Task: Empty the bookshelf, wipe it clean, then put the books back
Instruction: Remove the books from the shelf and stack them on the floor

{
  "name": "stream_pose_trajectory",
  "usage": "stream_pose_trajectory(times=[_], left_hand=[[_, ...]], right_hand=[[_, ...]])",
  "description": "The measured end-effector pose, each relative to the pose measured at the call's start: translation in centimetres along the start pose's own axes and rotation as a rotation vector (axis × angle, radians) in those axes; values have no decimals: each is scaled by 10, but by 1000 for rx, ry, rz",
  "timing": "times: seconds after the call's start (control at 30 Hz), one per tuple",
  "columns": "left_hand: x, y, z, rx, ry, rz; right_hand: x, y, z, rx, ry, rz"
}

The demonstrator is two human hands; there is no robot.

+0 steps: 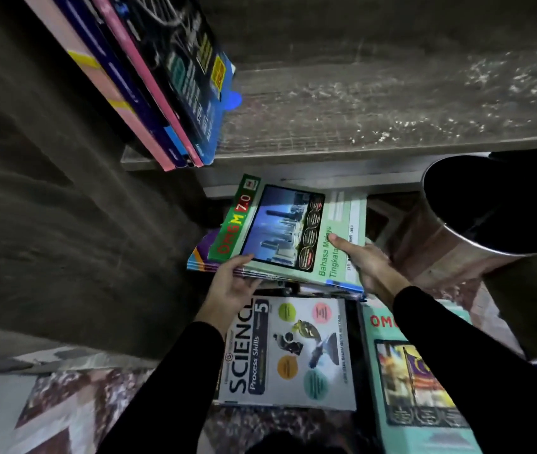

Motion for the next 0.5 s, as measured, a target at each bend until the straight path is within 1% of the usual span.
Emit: stream_pose_trajectory(times=[0.17, 0.27, 0.37, 0.5], left_hand=[[19, 21, 33, -109, 35, 47], [37, 36, 51, -157, 85, 24], [47, 42, 65, -237, 113, 28], [41, 33, 75, -248, 100, 113]], right_hand=[[-43, 7, 32, 37, -101, -28], [-61, 14, 47, -12, -118, -74], [-62, 20, 60, -75, -106, -210], [-39, 18, 68, -119, -79, -444]])
Point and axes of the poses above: each hand's wrist, its own z-axis towards the middle knuckle, its own y-axis out of the back of the hand, x = y × z, the point moved 6 cm from there along z, towards the middle knuckle, and after that the axes turned 6 degrees about -z, right-handed, at the moved point
